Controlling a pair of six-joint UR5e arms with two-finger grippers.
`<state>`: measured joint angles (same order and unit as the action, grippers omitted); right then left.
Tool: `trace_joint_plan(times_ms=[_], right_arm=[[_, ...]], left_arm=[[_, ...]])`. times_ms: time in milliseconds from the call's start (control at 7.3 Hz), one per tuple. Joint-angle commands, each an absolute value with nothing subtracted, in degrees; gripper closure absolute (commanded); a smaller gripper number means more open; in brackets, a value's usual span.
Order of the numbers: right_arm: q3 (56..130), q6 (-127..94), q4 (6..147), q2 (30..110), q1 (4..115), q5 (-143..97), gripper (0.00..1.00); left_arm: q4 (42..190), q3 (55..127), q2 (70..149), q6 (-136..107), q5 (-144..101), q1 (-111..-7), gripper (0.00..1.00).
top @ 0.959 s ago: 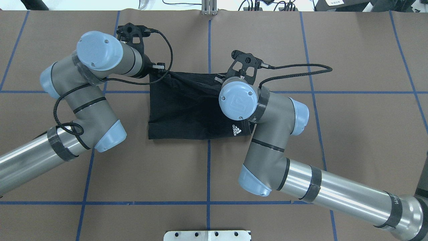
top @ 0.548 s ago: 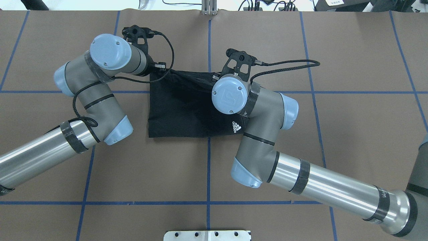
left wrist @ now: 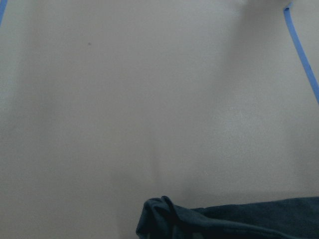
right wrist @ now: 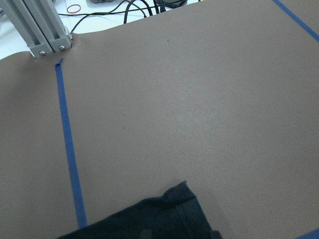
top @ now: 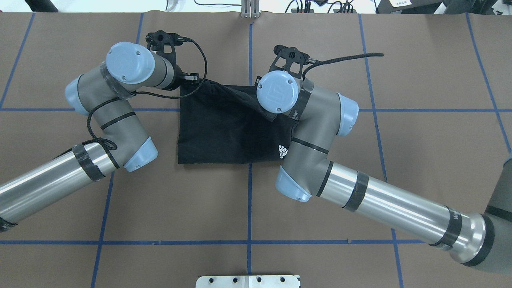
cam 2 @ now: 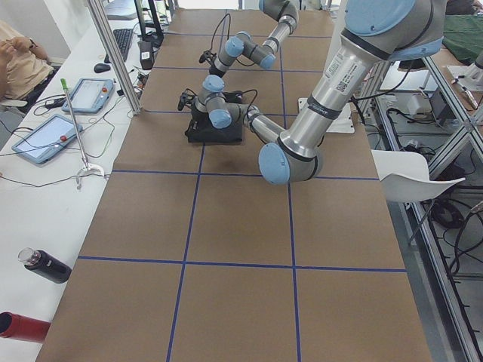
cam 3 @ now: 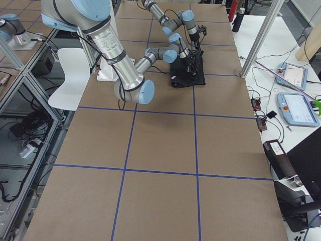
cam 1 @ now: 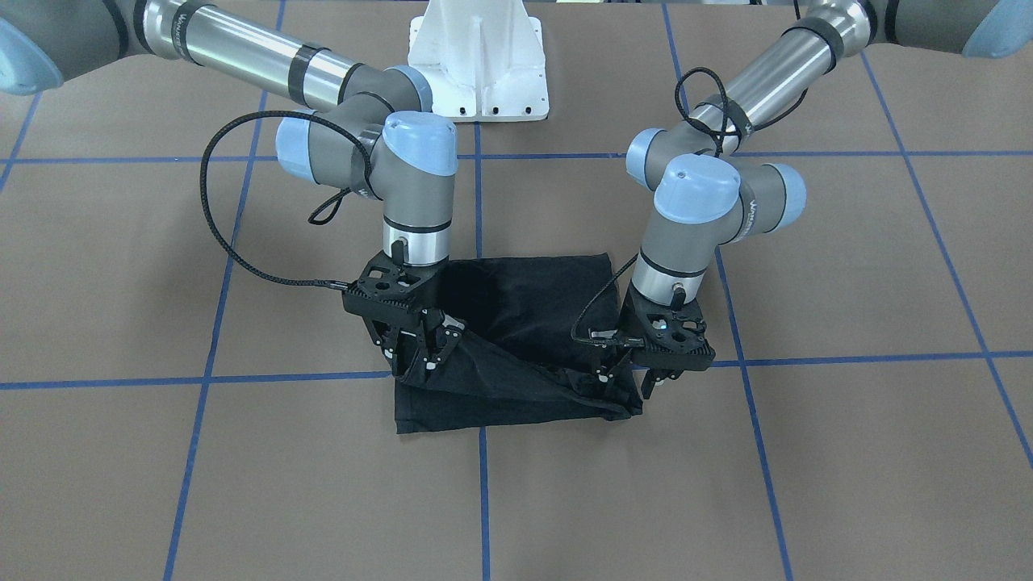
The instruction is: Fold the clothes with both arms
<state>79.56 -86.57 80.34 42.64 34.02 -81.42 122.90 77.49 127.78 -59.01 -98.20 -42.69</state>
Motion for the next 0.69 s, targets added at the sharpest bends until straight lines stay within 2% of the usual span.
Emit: trace_joint_plan(times_ms=[0, 137, 548], right_arm=[[79.8, -82.5, 80.9, 39.0, 38.2, -91.2, 0.0], [79.9, -83.2, 80.9, 38.0, 37.4, -90.8, 0.0], [79.3, -86.5, 84.5, 36.4, 27.2, -82.4, 0.01]], left_arm=[[124.1, 79.6, 125.4, -51.1, -105.1, -47.2, 0.0], [124.2, 82.2, 122.4, -45.1, -108.2, -49.8, 0.0], [124.3, 82.6, 121.1, -39.9, -110.0, -51.9, 0.0]])
